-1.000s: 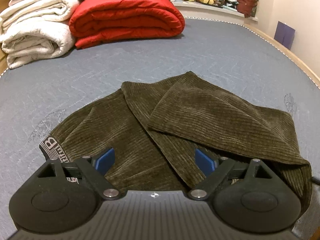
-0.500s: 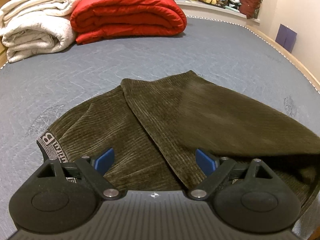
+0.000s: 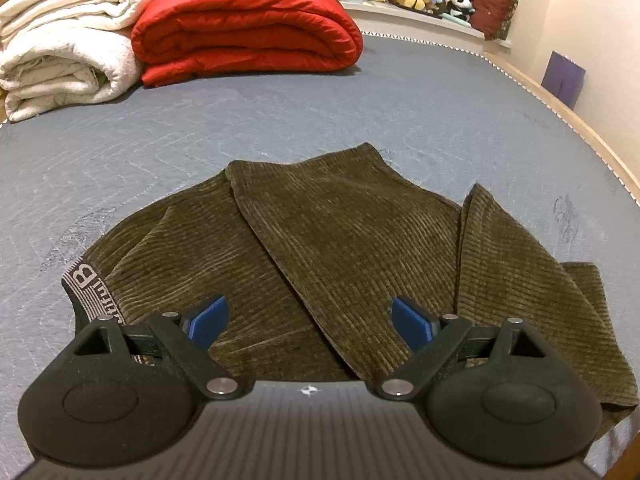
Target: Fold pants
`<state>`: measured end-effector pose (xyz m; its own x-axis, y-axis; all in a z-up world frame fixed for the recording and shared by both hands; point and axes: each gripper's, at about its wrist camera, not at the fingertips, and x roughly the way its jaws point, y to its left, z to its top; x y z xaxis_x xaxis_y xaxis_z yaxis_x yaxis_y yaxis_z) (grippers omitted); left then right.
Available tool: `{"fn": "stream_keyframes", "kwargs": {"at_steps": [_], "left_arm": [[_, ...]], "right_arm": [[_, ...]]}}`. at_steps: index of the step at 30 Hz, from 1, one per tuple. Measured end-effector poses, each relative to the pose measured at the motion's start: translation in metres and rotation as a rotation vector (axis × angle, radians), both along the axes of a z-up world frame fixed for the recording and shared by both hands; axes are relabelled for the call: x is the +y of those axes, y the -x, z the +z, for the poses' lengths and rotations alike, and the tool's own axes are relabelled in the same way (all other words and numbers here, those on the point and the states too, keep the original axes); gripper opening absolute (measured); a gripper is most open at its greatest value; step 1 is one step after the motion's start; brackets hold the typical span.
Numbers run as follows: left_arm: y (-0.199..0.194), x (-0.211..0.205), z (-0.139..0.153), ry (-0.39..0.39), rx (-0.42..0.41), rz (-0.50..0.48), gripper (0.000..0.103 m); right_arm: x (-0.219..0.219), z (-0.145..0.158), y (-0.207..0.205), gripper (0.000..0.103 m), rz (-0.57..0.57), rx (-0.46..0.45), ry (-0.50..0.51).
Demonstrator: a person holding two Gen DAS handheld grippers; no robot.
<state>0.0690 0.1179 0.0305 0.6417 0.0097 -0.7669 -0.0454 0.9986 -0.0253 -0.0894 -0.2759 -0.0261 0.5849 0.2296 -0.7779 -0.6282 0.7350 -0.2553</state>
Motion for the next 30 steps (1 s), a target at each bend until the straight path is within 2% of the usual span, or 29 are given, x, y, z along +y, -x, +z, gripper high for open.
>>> {"fn": "stream_keyframes", "kwargs": {"at_steps": [1,4,8,12,14,16,17,19,22,23,25,26,28,30], "left_arm": [[0.0,-0.001,-0.001,-0.006,0.003,-0.001,0.092],[0.0,0.002,-0.006,-0.018,0.011,0.007,0.092],[-0.001,0.008,-0.01,-0.029,0.022,0.026,0.092],[-0.002,0.015,-0.016,-0.042,0.033,0.04,0.092],[-0.002,0.019,-0.017,-0.044,0.04,0.049,0.092],[-0.004,0.024,-0.018,-0.04,0.043,0.063,0.092],[-0.005,0.026,-0.018,-0.038,0.044,0.069,0.092],[-0.006,0.029,-0.016,-0.033,0.043,0.075,0.092],[-0.009,0.03,-0.015,-0.025,0.041,0.078,0.092],[-0.009,0.029,-0.015,-0.024,0.041,0.077,0.092],[-0.011,0.027,-0.014,-0.018,0.04,0.076,0.092],[-0.012,0.025,-0.013,-0.014,0.039,0.073,0.092],[-0.012,0.022,-0.012,-0.008,0.037,0.066,0.092],[-0.013,0.018,-0.012,-0.007,0.033,0.058,0.092]], "right_arm": [[0.006,0.008,-0.004,0.049,-0.006,-0.041,-0.021],[0.032,0.019,-0.023,0.052,-0.004,-0.131,-0.076],[0.093,0.002,-0.037,0.053,0.104,-0.192,-0.106],[0.16,-0.03,-0.051,0.053,0.236,-0.206,-0.033],[0.184,-0.041,-0.057,0.053,0.265,-0.212,0.005],[0.198,-0.055,-0.068,0.053,0.265,-0.178,0.015],[0.206,-0.064,-0.073,0.053,0.276,-0.154,0.059],[0.216,-0.075,-0.079,0.053,0.312,-0.162,0.118],[0.216,-0.074,-0.087,0.052,0.304,-0.159,0.096],[0.214,-0.072,-0.091,0.049,0.291,-0.149,0.084],[0.212,-0.073,-0.098,0.019,0.28,-0.13,0.062],[0.205,-0.067,-0.098,0.011,0.274,-0.135,0.04],[0.192,-0.051,-0.1,0.008,0.228,-0.173,-0.005],[0.16,-0.02,-0.104,0.008,0.139,-0.213,-0.116]]}}
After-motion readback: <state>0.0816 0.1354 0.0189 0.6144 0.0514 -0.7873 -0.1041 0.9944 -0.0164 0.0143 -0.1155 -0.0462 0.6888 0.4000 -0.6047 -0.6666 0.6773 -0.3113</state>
